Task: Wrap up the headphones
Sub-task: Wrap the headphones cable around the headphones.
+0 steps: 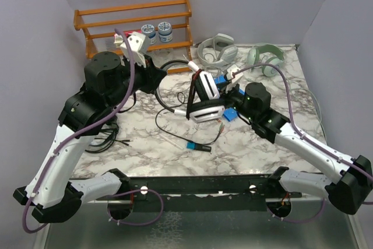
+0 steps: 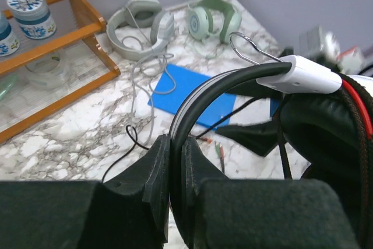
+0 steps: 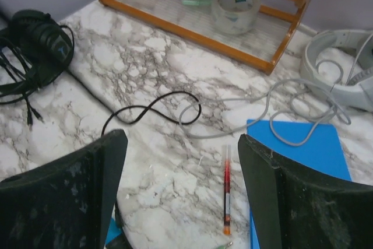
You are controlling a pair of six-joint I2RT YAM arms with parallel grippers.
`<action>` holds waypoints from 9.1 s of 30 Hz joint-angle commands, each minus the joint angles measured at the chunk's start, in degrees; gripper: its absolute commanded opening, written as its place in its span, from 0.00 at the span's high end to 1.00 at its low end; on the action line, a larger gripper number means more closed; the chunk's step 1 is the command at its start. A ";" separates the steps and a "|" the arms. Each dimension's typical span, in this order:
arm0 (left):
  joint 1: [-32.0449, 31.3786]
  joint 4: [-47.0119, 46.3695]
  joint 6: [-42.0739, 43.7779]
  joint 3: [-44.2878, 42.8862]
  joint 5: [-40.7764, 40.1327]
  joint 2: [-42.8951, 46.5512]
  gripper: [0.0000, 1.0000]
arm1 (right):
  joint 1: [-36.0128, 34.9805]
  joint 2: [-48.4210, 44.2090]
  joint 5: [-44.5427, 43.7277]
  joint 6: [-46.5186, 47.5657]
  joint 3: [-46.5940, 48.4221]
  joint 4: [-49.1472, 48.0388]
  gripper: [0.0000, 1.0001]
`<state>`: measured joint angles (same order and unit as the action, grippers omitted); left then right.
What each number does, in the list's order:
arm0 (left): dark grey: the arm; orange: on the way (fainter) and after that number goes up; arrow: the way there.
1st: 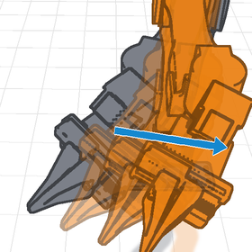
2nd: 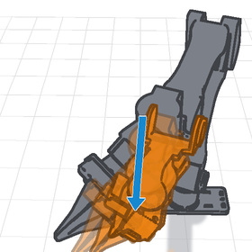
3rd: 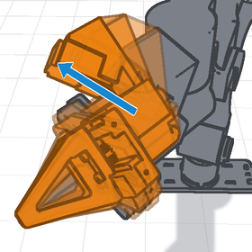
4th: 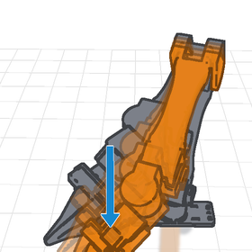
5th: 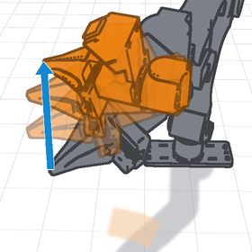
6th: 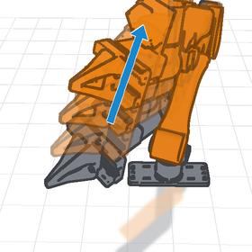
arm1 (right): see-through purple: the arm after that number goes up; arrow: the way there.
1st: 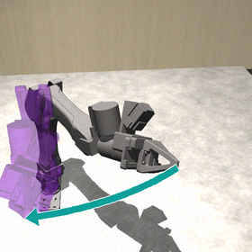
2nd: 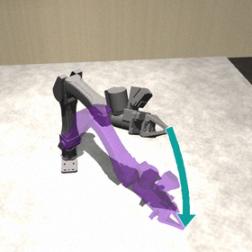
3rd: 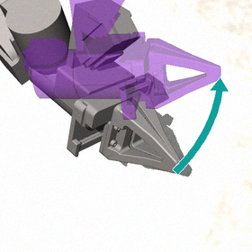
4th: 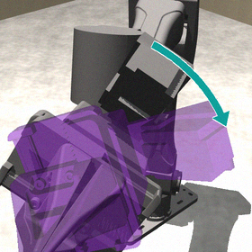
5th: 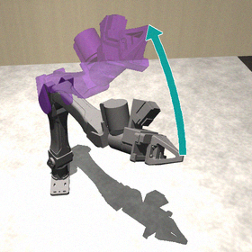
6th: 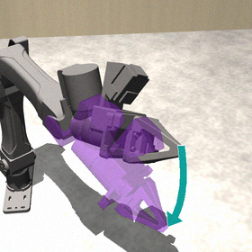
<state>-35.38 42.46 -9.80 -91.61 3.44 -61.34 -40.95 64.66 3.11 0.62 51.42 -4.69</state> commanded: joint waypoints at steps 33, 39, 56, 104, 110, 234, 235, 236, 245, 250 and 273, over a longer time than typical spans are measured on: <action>-0.22 -6.34 -34.81 -22.65 5.04 -10.81 1.00 | 0.43 28.81 11.12 -1.95 -7.24 -61.96 0.22; -0.22 -8.26 -35.23 -23.93 3.03 -12.96 1.00 | 0.22 32.37 17.19 -5.64 -3.81 -61.25 0.67; 2.51 -12.41 -19.62 -24.93 -22.24 -24.00 1.00 | -17.45 2.45 17.29 -13.81 -20.79 -47.66 0.95; -11.53 -13.78 42.72 17.61 -12.94 -3.51 1.00 | -16.73 0.64 -31.59 9.79 16.90 29.17 0.87; -12.63 -11.87 31.47 16.08 -3.60 -0.81 1.00 | -7.93 -0.83 -21.59 6.15 12.36 20.75 0.83; -2.06 -5.12 21.00 15.05 6.46 -2.80 1.00 | -4.49 6.28 -16.09 -3.71 18.41 26.48 0.74; -2.07 -4.91 19.08 14.17 6.40 -2.95 1.00 | -3.12 5.41 -14.60 -4.39 16.58 24.73 0.73; -2.04 -4.60 16.48 12.99 6.01 -3.16 1.00 | -1.76 4.43 -13.09 -5.02 14.68 22.64 0.73; -2.04 -3.79 -5.69 2.37 11.54 -5.30 1.00 | 2.34 -0.42 -0.42 -7.36 -0.47 4.73 0.61; -2.07 -1.85 -16.72 -4.88 15.91 -8.03 1.00 | 2.45 -3.87 3.56 -8.67 -8.81 -7.79 0.45; -2.07 -2.85 -28.25 -15.72 9.17 -10.59 1.00 | 2.45 -11.49 31.49 -10.80 -22.92 -33.35 0.44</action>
<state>-37.26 43.22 -34.04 -105.65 15.07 -72.23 -38.61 54.59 27.64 -9.21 28.10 -35.51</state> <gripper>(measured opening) 0.145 0.562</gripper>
